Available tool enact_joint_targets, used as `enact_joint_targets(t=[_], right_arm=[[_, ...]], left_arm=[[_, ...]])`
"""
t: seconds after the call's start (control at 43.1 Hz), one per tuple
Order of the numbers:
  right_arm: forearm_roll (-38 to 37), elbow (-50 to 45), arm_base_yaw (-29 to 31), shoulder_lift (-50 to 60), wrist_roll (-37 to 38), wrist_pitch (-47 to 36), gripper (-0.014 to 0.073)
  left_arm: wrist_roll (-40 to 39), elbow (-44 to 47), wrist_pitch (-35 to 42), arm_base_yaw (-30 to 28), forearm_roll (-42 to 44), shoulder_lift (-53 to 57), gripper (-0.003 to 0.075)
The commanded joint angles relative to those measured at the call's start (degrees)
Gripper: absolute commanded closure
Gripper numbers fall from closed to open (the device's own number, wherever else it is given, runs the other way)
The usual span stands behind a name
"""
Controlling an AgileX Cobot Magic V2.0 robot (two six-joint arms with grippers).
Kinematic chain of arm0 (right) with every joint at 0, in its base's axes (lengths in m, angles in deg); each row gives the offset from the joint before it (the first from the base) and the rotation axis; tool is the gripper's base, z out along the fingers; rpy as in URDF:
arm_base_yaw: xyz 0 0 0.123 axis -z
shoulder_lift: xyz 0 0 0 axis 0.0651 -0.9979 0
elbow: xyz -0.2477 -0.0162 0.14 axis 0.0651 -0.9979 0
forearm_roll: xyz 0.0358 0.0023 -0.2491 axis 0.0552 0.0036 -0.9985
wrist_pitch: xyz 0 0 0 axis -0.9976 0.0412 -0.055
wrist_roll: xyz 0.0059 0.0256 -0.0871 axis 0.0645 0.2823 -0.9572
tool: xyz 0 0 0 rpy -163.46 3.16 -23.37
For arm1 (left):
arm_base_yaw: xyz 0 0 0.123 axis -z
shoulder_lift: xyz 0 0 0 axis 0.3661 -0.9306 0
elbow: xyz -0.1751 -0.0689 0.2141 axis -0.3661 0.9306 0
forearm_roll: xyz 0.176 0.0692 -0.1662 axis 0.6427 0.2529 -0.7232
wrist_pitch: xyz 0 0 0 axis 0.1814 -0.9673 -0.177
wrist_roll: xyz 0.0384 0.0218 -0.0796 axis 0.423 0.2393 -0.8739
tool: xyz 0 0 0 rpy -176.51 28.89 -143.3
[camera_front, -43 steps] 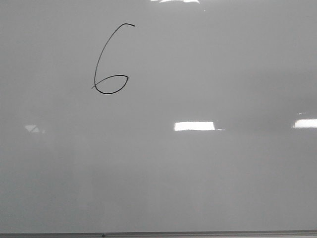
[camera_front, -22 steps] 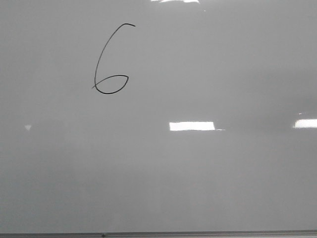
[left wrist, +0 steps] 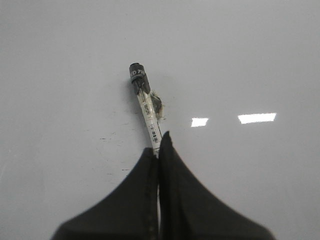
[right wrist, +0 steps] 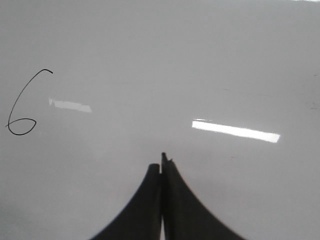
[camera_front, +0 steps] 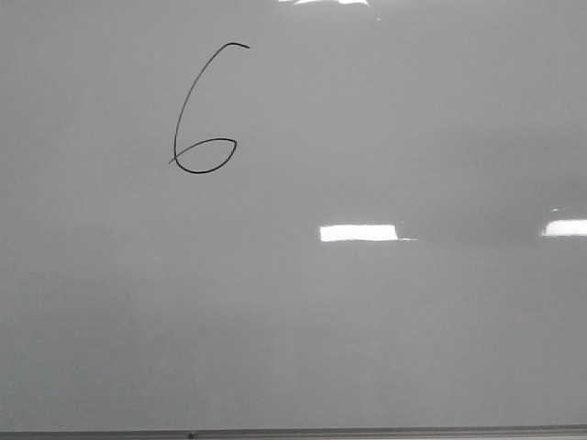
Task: Write number 6 on whiteboard
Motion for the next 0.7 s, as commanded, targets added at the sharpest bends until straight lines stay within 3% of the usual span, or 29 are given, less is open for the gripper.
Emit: enact_joint_targets(t=[0.0,0.672], right_arm=[[0.41,1.47,0.19,-0.63,0.10,-5.04,0.0652],[0.41,0.85,0.19,-0.63,-0.03,-5.93,0.0652]], left_arm=[[-0.02,0.28,5.23,-0.07,0.02,0.74,0.0741],[-0.02,0.28,5.23,-0.07,0.02,0.74,0.0741]])
